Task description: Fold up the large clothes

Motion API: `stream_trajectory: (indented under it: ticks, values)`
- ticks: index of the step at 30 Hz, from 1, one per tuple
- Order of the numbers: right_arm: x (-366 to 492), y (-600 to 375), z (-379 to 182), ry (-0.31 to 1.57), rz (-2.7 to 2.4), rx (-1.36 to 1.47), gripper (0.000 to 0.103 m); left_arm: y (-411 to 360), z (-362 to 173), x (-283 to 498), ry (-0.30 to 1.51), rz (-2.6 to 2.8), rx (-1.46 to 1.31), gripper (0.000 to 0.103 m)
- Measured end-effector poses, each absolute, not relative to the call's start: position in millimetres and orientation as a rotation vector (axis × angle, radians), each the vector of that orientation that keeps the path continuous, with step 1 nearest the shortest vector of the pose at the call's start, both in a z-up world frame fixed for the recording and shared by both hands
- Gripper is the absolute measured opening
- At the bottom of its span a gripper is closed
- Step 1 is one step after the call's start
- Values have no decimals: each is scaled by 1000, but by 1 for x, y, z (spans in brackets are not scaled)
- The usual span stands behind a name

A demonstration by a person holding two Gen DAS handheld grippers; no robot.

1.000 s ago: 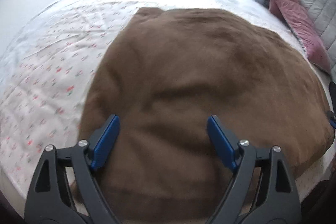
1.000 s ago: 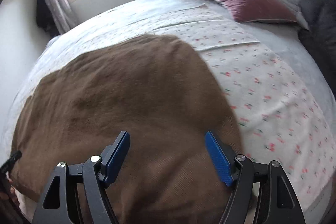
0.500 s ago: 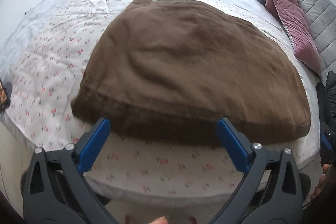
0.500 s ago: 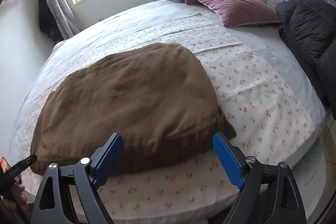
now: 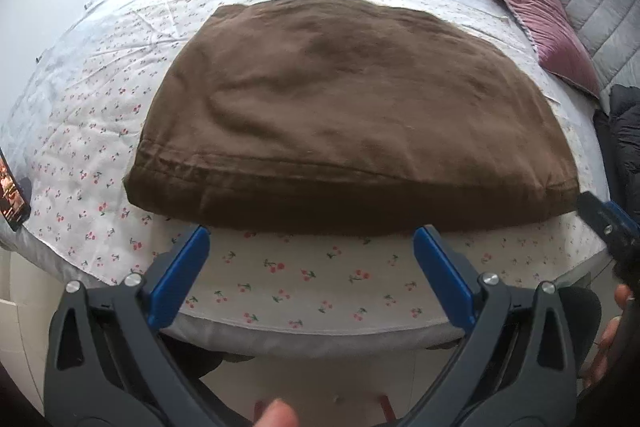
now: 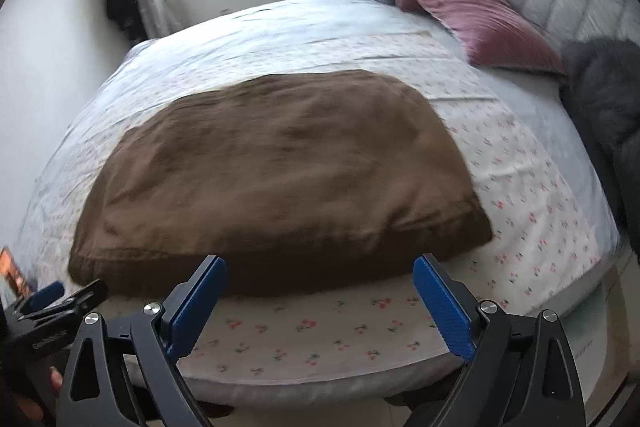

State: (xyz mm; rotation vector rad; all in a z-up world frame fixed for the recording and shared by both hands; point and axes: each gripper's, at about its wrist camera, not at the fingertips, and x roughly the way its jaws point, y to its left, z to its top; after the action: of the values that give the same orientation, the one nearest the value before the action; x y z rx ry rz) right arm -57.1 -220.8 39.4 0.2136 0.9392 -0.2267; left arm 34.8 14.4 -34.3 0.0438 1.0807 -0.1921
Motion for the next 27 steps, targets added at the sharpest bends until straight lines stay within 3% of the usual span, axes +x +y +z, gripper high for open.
stream_trajectory:
  ticks: [27]
  values:
    - [-58, -185, 38, 952, -204, 107, 96, -2, -20, 23, 1038, -190, 103, 102]
